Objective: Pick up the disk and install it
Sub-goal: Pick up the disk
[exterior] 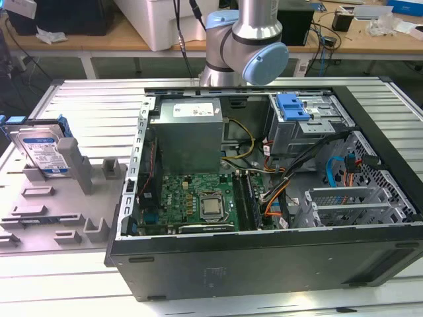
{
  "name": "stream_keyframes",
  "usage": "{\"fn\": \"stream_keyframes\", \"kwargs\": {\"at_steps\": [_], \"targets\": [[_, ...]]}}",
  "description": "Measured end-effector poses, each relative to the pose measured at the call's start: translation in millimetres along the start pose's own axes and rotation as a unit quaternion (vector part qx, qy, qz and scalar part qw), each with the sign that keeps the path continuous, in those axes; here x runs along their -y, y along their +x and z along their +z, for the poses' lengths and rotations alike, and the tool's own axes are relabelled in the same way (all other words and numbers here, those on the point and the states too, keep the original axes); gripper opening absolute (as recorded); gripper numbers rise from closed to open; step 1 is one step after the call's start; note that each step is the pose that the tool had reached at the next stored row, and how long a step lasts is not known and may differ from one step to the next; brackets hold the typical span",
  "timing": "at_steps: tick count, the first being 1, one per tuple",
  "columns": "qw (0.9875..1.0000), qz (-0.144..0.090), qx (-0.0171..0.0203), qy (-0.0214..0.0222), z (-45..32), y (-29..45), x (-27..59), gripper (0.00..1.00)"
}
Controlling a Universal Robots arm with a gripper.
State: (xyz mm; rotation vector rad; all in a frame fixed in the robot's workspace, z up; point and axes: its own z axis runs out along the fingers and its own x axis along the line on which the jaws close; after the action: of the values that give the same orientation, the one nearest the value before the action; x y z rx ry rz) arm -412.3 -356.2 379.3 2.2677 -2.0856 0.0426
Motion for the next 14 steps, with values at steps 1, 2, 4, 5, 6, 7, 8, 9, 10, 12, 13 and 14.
{"fn": "stream_keyframes", "kwargs": {"at_steps": [1, 2, 4, 5, 6, 7, 8, 9, 10, 12, 13, 14], "targets": [[1.0, 0.006, 0.0001, -0.0004, 0.2, 0.0, 0.0, 0.56], [0.9999, 0.012, 0.0003, -0.0007, 0.5, -0.1, 0.0, 0.56], [0.9999, 0.012, 0.0003, -0.0007, 0.7, -0.9, 0.1, 0.56], [0.9999, 0.012, 0.0004, -0.0007, 0.8, -1.0, 0.1, 0.56], [0.9999, 0.012, 0.0003, -0.0008, 0.8, -1.0, 0.1, 0.56], [0.9999, 0.012, 0.0003, -0.0008, 0.8, -1.0, 0.1, 0.56], [0.9999, 0.012, 0.0003, -0.0008, 0.8, -1.1, 0.1, 0.56], [0.9999, 0.013, 0.0003, -0.0008, 0.9, -1.1, 0.1, 0.56], [0.9999, 0.012, 0.0003, -0.0008, 0.9, -1.1, 0.1, 0.56], [0.9999, 0.012, 0.0003, -0.0008, 0.9, -1.1, 0.1, 0.56], [0.9999, 0.012, 0.0003, -0.0008, 0.9, -1.1, 0.1, 0.56], [0.9999, 0.012, 0.0003, -0.0008, 0.9, -1.1, 0.1, 0.56]]}}
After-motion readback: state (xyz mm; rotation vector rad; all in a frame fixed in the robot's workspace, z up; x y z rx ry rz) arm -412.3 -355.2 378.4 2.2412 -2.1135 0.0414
